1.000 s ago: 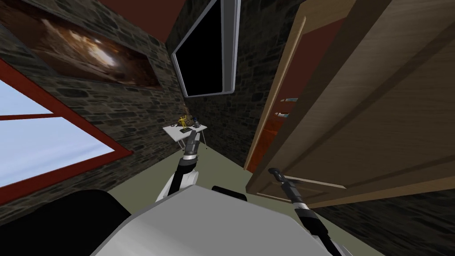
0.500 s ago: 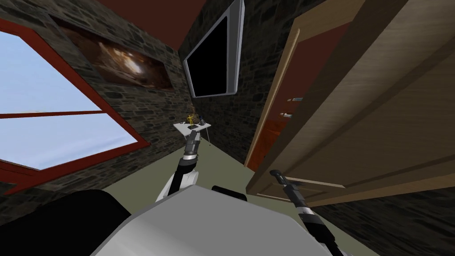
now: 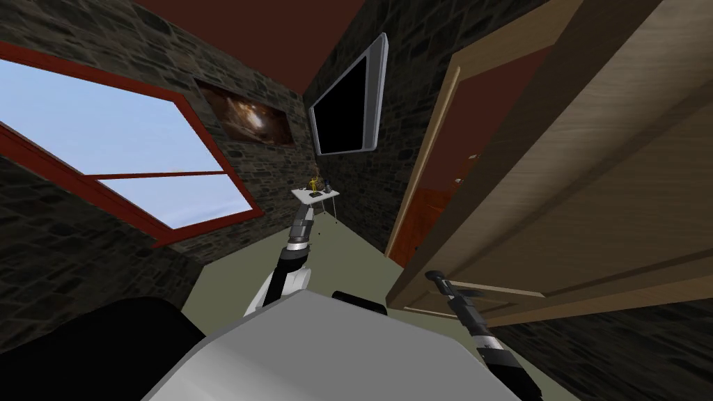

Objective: Pull the door open

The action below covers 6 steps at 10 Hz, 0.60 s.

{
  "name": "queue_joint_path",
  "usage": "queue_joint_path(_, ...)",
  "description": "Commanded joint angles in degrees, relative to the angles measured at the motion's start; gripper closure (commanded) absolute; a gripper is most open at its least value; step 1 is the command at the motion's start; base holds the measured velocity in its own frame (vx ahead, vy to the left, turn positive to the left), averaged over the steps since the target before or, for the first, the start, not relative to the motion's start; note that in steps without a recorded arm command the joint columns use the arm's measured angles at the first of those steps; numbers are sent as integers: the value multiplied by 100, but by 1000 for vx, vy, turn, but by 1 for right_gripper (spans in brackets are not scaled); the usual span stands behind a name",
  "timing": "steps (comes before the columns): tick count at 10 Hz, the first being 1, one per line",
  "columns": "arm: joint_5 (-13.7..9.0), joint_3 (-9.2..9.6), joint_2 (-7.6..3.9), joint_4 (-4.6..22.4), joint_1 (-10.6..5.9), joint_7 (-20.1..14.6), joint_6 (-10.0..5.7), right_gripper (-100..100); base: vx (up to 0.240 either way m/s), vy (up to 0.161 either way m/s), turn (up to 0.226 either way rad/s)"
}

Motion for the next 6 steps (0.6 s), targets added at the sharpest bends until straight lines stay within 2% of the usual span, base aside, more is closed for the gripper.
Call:
queue_joint_path(1, -3, 4, -56, 15, 64, -28, -133, 100, -245, -104, 199)
queue_joint_path(2, -1, 14, -74, 45, 81, -43, -193, 100, -228, -97, 165)
queue_joint_path(3, 8, 30, -41, 57, 55, -40, -145, 100, -91, -39, 32)
queue_joint_path(4, 25, 15, 46, 66, -54, 19, -17, 100, -150, -64, 151)
queue_joint_path(6, 35, -11, 117, 69, -164, 78, 110, 100, -239, -69, 154)
